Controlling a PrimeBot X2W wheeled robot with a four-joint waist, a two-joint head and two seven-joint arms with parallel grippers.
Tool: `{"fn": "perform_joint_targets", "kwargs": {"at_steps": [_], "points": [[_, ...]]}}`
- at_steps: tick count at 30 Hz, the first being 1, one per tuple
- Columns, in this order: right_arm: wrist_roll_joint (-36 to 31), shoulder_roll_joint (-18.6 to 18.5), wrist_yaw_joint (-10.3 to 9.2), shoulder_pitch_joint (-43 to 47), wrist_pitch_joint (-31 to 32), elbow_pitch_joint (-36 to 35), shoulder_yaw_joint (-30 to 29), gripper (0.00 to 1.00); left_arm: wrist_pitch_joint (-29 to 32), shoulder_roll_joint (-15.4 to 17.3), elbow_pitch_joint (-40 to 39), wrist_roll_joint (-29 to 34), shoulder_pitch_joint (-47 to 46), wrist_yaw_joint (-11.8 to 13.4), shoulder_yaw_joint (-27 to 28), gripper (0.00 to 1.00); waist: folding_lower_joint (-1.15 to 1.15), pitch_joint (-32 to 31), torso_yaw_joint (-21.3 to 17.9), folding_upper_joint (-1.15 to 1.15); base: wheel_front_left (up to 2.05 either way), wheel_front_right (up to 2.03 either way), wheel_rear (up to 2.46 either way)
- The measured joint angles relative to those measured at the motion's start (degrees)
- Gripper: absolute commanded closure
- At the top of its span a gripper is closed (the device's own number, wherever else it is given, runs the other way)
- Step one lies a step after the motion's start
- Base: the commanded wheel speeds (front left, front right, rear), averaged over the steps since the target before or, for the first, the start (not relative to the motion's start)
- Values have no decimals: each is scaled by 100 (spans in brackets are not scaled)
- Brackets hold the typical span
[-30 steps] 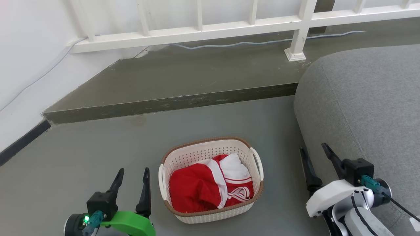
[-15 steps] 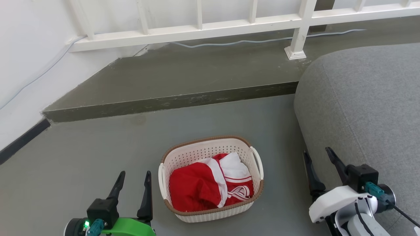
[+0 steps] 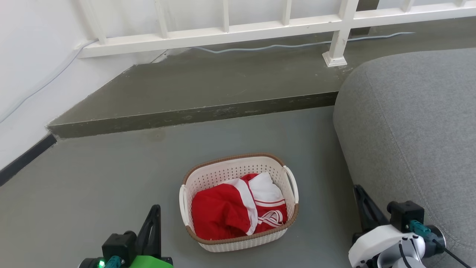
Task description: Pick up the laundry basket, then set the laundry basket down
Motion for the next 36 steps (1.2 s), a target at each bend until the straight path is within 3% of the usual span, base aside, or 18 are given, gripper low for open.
{"fn": "perform_joint_targets", "kwargs": {"at_steps": [36], "points": [[2483, 183, 396, -24, 515, -129, -717, 100, 459, -27, -51, -2443, 18, -321, 549, 100, 0, 1, -12, 0, 0, 0, 0]]}}
